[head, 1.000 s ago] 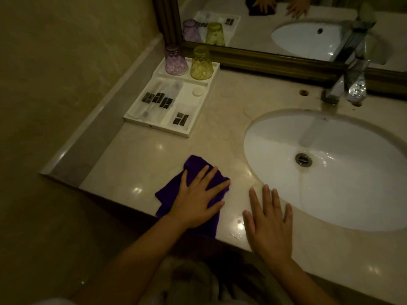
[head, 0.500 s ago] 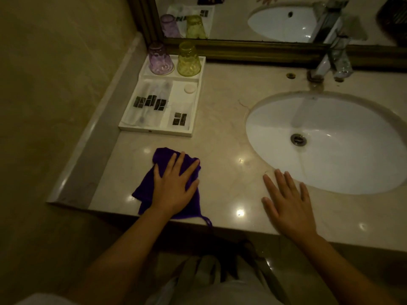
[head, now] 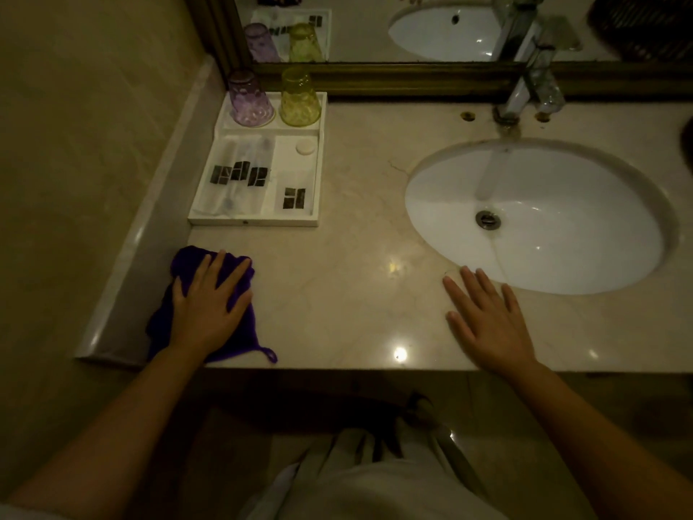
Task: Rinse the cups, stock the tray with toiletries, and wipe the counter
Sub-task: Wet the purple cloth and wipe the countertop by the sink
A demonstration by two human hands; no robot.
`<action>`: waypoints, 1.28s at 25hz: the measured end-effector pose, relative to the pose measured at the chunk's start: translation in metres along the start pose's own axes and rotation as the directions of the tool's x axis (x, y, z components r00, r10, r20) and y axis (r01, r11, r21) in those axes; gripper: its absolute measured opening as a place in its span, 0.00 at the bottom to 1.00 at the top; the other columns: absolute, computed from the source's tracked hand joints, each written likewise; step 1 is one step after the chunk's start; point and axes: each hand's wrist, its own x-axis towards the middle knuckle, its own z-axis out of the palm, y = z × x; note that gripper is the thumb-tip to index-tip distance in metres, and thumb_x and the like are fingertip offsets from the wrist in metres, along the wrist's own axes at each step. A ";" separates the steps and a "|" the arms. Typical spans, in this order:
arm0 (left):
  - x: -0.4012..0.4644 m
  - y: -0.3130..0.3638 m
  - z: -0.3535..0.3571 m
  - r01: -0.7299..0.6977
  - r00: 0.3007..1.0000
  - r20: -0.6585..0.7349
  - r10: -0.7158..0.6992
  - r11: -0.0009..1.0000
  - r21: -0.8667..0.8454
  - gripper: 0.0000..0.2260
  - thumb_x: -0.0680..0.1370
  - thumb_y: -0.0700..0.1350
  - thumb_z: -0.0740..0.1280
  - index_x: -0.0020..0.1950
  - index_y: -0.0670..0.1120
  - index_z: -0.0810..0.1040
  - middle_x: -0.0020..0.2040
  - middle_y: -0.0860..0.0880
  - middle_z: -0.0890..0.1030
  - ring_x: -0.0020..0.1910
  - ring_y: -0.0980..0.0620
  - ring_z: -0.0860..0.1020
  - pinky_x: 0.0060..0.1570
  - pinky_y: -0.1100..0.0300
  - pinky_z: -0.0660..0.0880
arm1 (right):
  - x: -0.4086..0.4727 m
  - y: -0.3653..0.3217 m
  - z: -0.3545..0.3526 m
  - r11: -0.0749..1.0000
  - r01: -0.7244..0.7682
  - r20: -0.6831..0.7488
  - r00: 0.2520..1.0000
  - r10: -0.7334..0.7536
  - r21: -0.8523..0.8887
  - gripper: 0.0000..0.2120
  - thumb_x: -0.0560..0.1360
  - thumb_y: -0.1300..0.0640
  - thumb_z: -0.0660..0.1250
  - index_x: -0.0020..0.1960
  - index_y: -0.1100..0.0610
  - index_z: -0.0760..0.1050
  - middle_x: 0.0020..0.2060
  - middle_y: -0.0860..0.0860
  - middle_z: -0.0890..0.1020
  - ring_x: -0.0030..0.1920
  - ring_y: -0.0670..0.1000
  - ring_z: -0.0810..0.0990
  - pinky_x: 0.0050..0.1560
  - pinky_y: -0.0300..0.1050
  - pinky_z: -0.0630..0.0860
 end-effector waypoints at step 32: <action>-0.072 0.236 0.041 -0.752 0.658 0.063 0.750 0.649 0.115 0.21 0.75 0.55 0.59 0.69 0.55 0.67 0.72 0.48 0.68 0.71 0.45 0.65 0.63 0.35 0.65 | 0.001 0.006 -0.004 0.978 0.046 -0.014 0.999 -0.044 0.201 0.25 0.78 0.49 0.39 0.74 0.45 0.49 0.76 0.49 0.50 0.75 0.48 0.44 0.73 0.52 0.40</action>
